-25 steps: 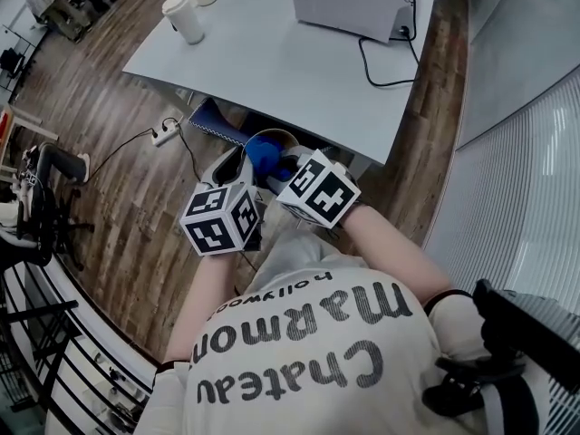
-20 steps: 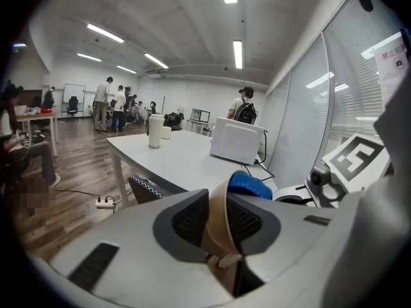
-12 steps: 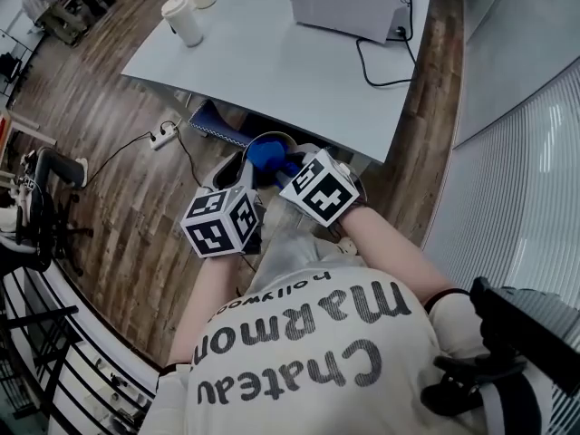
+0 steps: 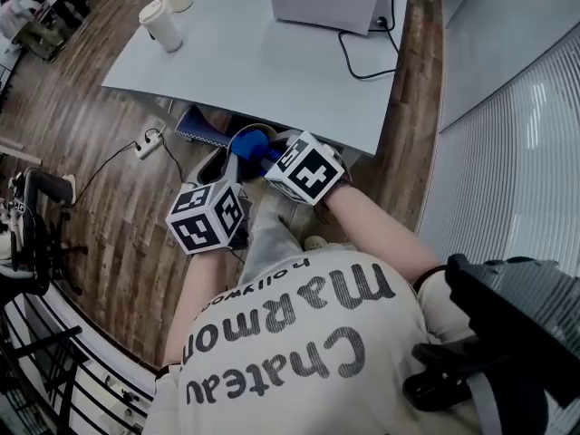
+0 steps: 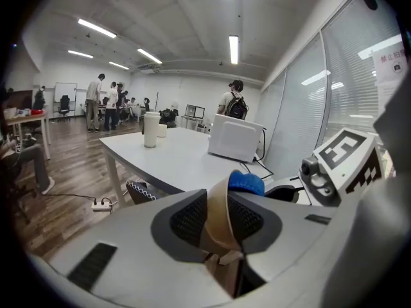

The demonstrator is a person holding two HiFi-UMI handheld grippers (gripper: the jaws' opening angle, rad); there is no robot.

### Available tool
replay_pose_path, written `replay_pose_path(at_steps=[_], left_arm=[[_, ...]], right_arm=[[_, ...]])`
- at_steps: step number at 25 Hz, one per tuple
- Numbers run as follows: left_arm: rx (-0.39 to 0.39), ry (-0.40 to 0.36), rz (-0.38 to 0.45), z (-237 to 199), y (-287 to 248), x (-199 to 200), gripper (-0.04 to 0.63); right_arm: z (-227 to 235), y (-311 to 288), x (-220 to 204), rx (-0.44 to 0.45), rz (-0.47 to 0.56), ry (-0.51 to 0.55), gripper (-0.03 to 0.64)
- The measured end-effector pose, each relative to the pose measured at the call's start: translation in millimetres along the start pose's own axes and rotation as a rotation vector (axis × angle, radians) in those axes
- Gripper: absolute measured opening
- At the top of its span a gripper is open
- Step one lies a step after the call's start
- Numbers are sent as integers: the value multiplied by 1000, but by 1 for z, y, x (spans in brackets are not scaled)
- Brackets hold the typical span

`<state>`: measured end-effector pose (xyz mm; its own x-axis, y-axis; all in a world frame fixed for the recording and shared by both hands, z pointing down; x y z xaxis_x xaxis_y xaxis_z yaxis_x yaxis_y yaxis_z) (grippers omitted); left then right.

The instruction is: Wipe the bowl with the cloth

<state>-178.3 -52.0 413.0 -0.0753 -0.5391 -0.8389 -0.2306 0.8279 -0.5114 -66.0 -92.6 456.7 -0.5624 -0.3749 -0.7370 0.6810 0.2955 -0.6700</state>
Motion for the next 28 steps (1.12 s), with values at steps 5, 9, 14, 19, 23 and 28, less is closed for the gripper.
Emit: replay_pose_path(at_steps=[5, 9, 14, 19, 23, 28], left_arm=[[-35, 53, 10, -34, -11, 26, 92], [-64, 74, -26, -73, -22, 48, 95], [-123, 96, -16, -104, -42, 77, 94], [-208, 127, 55, -125, -60, 110, 92], [-252, 203, 118, -138, -71, 131, 92], [-236, 284, 158, -160, -74, 144, 92]], right_arm=[[10, -19, 39, -22, -16, 50, 49], [15, -47, 72, -30, 4, 35, 49], [34, -53, 114, -1, 98, -145, 49], [46, -51, 158, 51, 223, -287, 49], [46, -52, 186, 91, 299, -342, 49], [47, -62, 202, 66, 320, -337, 49]])
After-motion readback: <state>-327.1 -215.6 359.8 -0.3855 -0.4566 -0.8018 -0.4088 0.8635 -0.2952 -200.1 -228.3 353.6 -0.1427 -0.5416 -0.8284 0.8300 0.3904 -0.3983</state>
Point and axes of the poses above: the fingertips, and each gripper's own axes: y backward along the fingers, z to its right, x out of its top, the point moved 7 cm from there along y, backward along the fingers, and after that the axes turned 2 degrees about -z, right-handed, at the moved point
